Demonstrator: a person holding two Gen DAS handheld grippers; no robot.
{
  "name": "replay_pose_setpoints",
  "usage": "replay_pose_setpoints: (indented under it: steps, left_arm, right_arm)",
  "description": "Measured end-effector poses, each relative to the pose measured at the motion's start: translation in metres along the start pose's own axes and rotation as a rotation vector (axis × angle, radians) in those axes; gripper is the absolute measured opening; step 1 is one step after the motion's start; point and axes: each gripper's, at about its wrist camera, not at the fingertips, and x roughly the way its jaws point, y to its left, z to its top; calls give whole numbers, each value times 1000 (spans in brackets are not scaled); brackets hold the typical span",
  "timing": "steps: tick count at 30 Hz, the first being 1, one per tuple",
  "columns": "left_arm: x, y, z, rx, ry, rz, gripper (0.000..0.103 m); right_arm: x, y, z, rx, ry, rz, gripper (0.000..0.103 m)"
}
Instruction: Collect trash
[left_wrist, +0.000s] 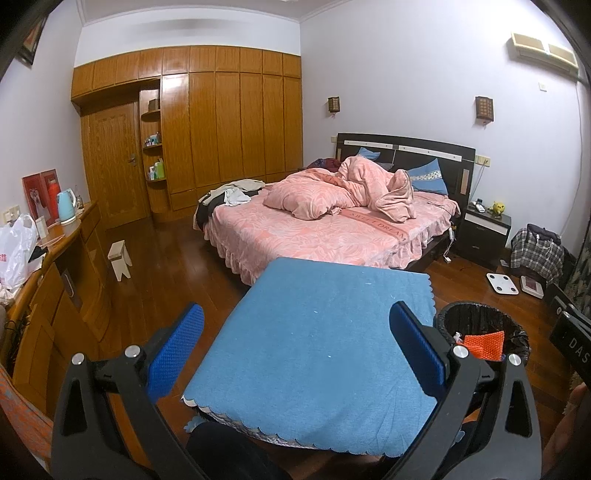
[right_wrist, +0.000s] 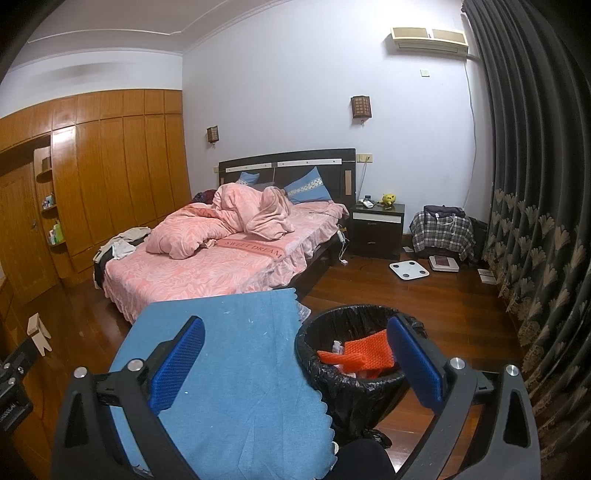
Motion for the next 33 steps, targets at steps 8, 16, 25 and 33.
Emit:
replay_pose_setpoints:
  steps: [8, 16, 25, 33]
  left_arm:
    - [0, 0, 0, 0, 0, 1, 98]
    - [1, 3, 0, -1, 1, 2, 98]
    - [2, 3, 0, 1, 1, 2, 98]
    - [2, 7, -1, -1, 0, 0, 98]
  right_arm:
    - [0, 0, 0, 2, 1, 0, 97]
    - [-1, 0, 0, 1, 1, 1, 97]
    - [0, 0, 0, 2, 2, 1, 97]
    - [0, 0, 0, 3, 2, 2, 97]
